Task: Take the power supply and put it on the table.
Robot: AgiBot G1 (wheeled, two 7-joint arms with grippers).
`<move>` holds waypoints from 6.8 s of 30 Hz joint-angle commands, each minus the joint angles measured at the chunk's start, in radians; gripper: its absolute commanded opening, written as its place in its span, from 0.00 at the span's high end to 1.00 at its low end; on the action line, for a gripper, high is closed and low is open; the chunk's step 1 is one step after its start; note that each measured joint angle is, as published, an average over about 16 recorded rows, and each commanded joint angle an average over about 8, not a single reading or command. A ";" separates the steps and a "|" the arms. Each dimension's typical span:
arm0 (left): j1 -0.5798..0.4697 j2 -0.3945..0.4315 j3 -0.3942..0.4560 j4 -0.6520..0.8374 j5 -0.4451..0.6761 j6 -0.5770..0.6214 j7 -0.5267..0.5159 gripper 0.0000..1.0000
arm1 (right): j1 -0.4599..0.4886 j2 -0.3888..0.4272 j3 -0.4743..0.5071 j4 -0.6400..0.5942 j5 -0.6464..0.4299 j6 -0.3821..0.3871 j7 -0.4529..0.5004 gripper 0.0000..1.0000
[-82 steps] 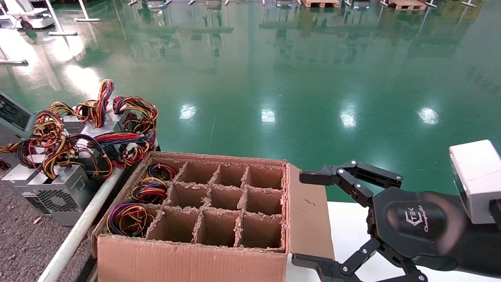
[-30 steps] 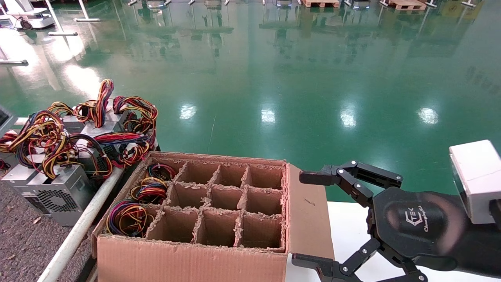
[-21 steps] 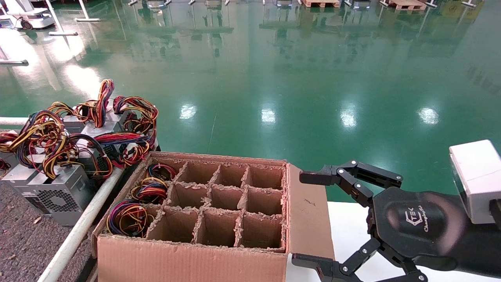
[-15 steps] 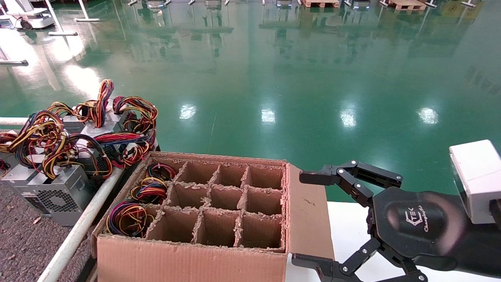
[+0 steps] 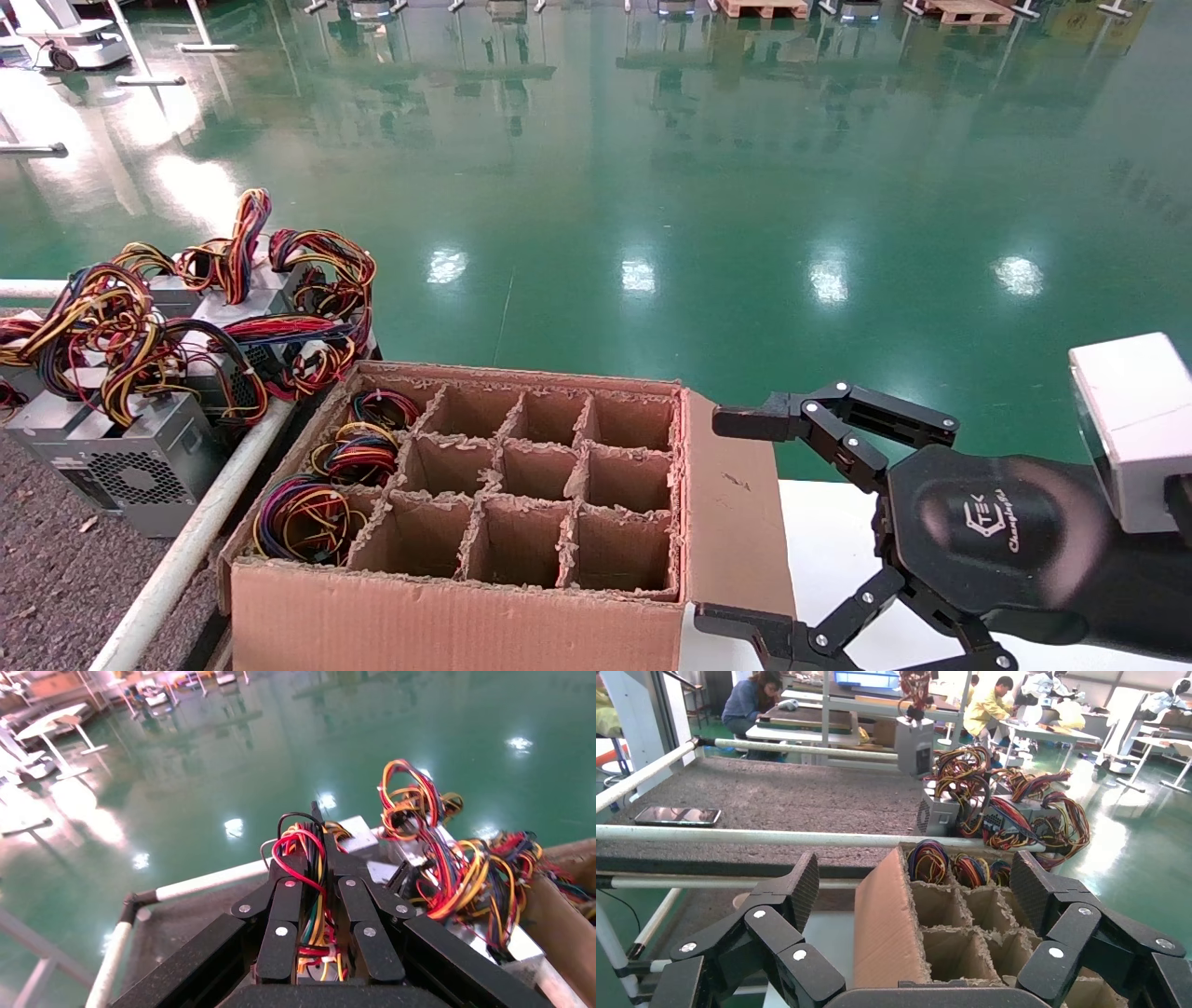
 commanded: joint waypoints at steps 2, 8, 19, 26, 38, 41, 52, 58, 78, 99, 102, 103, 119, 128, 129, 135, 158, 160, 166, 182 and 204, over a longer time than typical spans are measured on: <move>0.013 0.000 0.000 0.010 0.000 0.008 0.003 1.00 | 0.000 0.000 0.000 0.000 0.000 0.000 0.000 0.00; 0.049 0.007 -0.008 0.029 -0.009 0.000 0.018 1.00 | 0.000 0.000 0.000 0.000 0.000 0.000 0.000 0.00; 0.125 0.034 -0.034 0.052 -0.039 -0.026 0.053 1.00 | 0.000 0.000 0.000 0.000 0.000 0.000 0.000 0.00; 0.184 0.050 -0.051 0.063 -0.059 -0.045 0.077 1.00 | 0.000 0.000 0.000 0.000 0.000 0.000 0.000 0.00; 0.300 0.088 -0.087 0.072 -0.099 -0.089 0.105 1.00 | 0.000 0.000 0.000 0.000 0.000 0.000 0.000 0.00; 0.324 0.094 -0.095 0.069 -0.107 -0.089 0.106 1.00 | 0.000 0.000 0.000 0.000 0.000 0.000 0.000 0.00; 0.398 0.102 -0.115 0.050 -0.130 -0.113 0.108 1.00 | 0.000 0.000 -0.001 0.000 0.000 0.000 0.000 0.00; 0.425 0.103 -0.119 0.038 -0.136 -0.131 0.112 0.44 | 0.000 0.000 0.000 0.000 0.000 0.000 0.000 0.00; 0.424 0.103 -0.119 0.037 -0.136 -0.132 0.113 0.00 | 0.000 0.000 0.000 0.000 0.001 0.000 0.000 0.00; 0.394 0.102 -0.113 0.015 -0.129 -0.140 0.100 0.00 | 0.000 0.000 -0.001 0.000 0.001 0.000 0.000 0.00; 0.386 0.104 -0.113 0.008 -0.130 -0.141 0.097 0.00 | 0.000 0.000 -0.001 0.000 0.001 0.000 0.000 0.00; 0.383 0.104 -0.114 0.007 -0.130 -0.140 0.097 0.00 | 0.000 0.000 -0.001 0.000 0.001 0.000 0.000 0.00; 0.283 0.141 -0.164 0.011 -0.203 -0.122 -0.039 0.00 | 0.000 0.000 -0.001 0.000 0.001 0.000 -0.001 0.00; 0.194 0.216 -0.186 -0.037 -0.235 -0.159 -0.117 0.00 | 0.000 0.000 -0.001 0.000 0.001 0.000 -0.001 0.00; 0.186 0.224 -0.189 -0.042 -0.239 -0.159 -0.124 0.00 | 0.000 0.000 -0.001 -0.001 0.001 0.001 -0.001 0.00; 0.207 0.244 -0.211 -0.105 -0.279 -0.143 -0.154 0.00 | 0.000 0.000 -0.001 -0.001 0.001 0.001 -0.001 0.00; 0.637 0.249 -0.292 -0.587 -0.488 -0.063 -0.211 0.00 | 0.000 0.000 -0.001 -0.001 0.001 0.001 -0.001 0.00; 0.675 0.249 -0.299 -0.630 -0.507 -0.056 -0.216 0.00 | 0.000 0.000 -0.001 -0.001 0.001 0.001 -0.001 0.00; 0.788 0.250 -0.321 -0.757 -0.562 -0.035 -0.231 0.00 | 0.000 0.000 -0.001 -0.001 0.001 0.001 -0.001 0.00; 1.090 0.252 -0.377 -1.094 -0.707 0.021 -0.271 0.00 | 0.000 0.001 -0.001 -0.001 0.001 0.001 -0.001 0.00; 1.319 0.254 -0.422 -1.349 -0.820 0.064 -0.300 0.00 | 0.000 0.001 -0.001 -0.001 0.001 0.001 -0.001 0.00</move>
